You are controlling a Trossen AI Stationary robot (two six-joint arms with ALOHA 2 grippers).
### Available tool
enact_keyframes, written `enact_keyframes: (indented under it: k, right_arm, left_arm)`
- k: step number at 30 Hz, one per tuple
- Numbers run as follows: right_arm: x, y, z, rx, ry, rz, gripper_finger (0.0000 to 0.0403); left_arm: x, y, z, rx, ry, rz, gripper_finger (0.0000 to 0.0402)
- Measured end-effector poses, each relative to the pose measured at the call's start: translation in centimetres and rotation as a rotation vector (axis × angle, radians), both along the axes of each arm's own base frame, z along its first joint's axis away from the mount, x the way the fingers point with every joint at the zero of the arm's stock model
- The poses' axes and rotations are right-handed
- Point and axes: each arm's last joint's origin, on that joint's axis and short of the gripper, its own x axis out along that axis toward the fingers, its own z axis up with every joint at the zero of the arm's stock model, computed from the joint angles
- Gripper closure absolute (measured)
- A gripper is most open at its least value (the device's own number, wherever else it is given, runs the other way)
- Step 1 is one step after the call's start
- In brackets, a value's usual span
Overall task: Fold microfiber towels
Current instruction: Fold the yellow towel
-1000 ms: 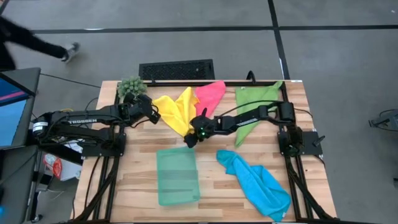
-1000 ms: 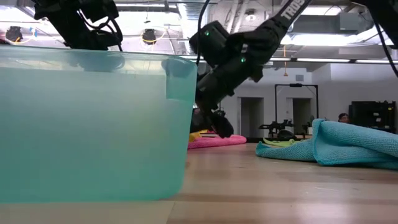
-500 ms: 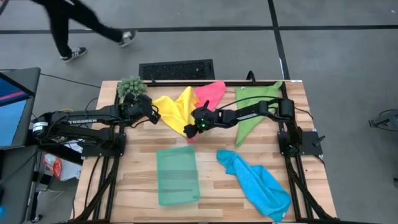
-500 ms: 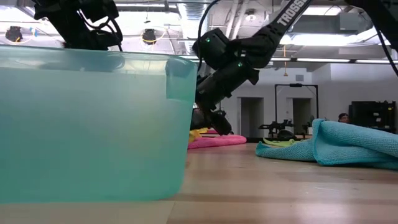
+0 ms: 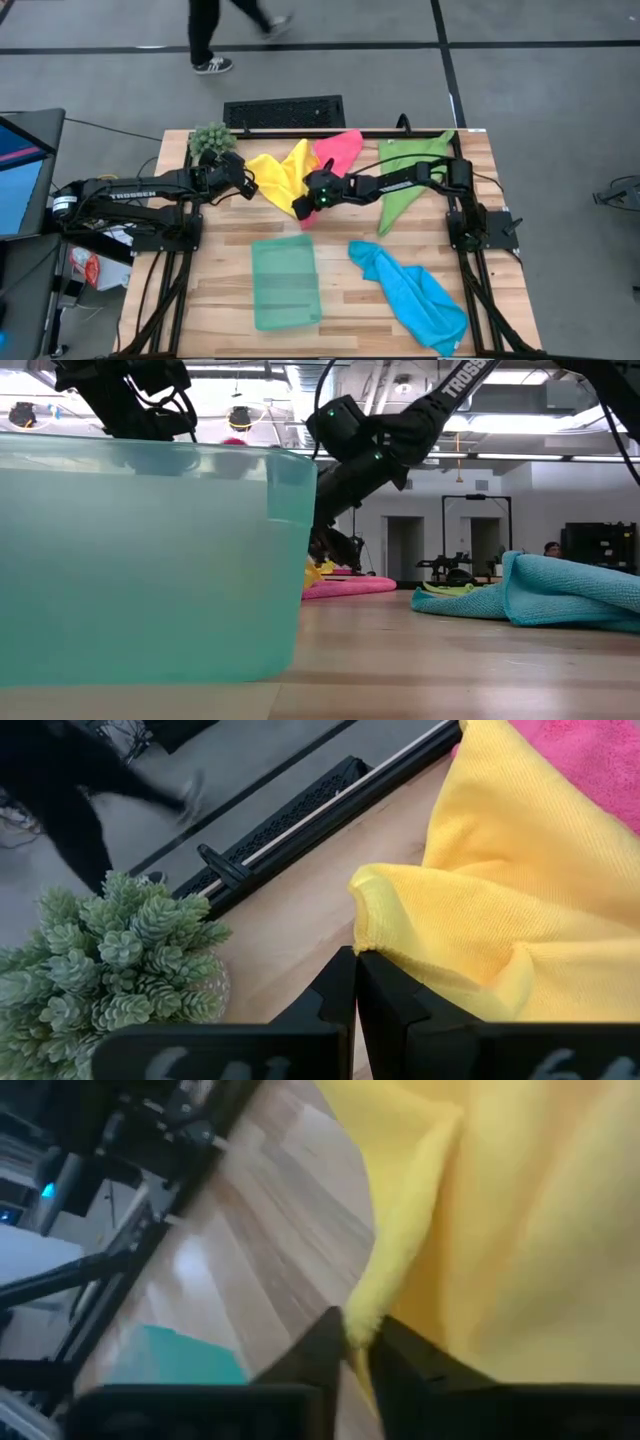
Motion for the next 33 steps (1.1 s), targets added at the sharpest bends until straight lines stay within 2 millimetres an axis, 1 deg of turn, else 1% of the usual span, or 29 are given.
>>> enact_keyframes:
  k: [1,2,4,6,10,13,15,17,19,20,24,27,30,33]
  right_arm:
    - [0.0,-0.1,0.4,-0.015,-0.009,0.008,0.0371]
    - [-0.1,-0.2,0.8,-0.039,-0.017,0.021,0.0384]
    - [-0.2,-0.3,2.2,-0.115,-0.048,0.061,0.0389]
    - [-0.7,-0.2,4.1,-0.217,-0.075,0.096,0.0384]
    - [-2.3,0.7,8.9,-0.527,-0.082,0.127,0.0394]
    - [-3.9,1.3,12.6,-0.821,-0.082,0.157,0.0392]
    - [-5.1,1.7,14.8,-1.009,-0.078,0.193,0.0387]
    - [-6.3,2.0,16.5,-1.150,-0.066,0.257,0.0386]
    - [-7.6,2.4,18.1,-1.235,-0.059,0.302,0.0391]
    - [-8.2,2.4,18.9,-1.258,-0.067,0.295,0.0394]
    - [-11.0,2.5,22.4,-1.294,-0.139,0.202,0.0396]
    - [-13.0,2.7,24.7,-1.325,-0.220,0.172,0.0389]
    - [-14.4,2.7,26.0,-1.287,-0.309,0.194,0.0391]
    - [-14.6,1.8,26.1,-1.209,-0.338,0.176,0.0395]
  left_arm:
    - [0.0,0.0,0.0,0.000,0.000,0.000,0.0402]
    - [0.0,0.0,0.0,0.000,0.000,0.000,0.0401]
    - [0.0,0.0,0.0,-0.009,-0.003,-0.007,0.0401]
    - [0.1,-0.1,0.1,-0.036,-0.014,-0.031,0.0401]
    - [0.4,-0.2,0.6,-0.099,-0.056,-0.078,0.0401]
    - [0.6,-0.3,1.8,-0.163,-0.117,-0.088,0.0401]
    - [0.8,-0.4,3.4,-0.217,-0.174,-0.104,0.0402]
    - [1.0,-0.6,5.8,-0.258,-0.247,-0.127,0.0401]
    - [0.8,-0.7,8.5,-0.277,-0.301,-0.145,0.0401]
    - [0.6,-0.8,9.9,-0.273,-0.326,-0.147,0.0402]
    - [-0.8,-1.2,15.3,-0.202,-0.412,-0.130,0.0401]
    - [-2.1,-1.5,18.4,-0.177,-0.471,-0.123,0.0401]
    - [-2.9,-1.7,20.2,-0.167,-0.523,-0.123,0.0401]
    - [-3.1,-1.7,20.7,-0.148,-0.534,-0.108,0.0402]
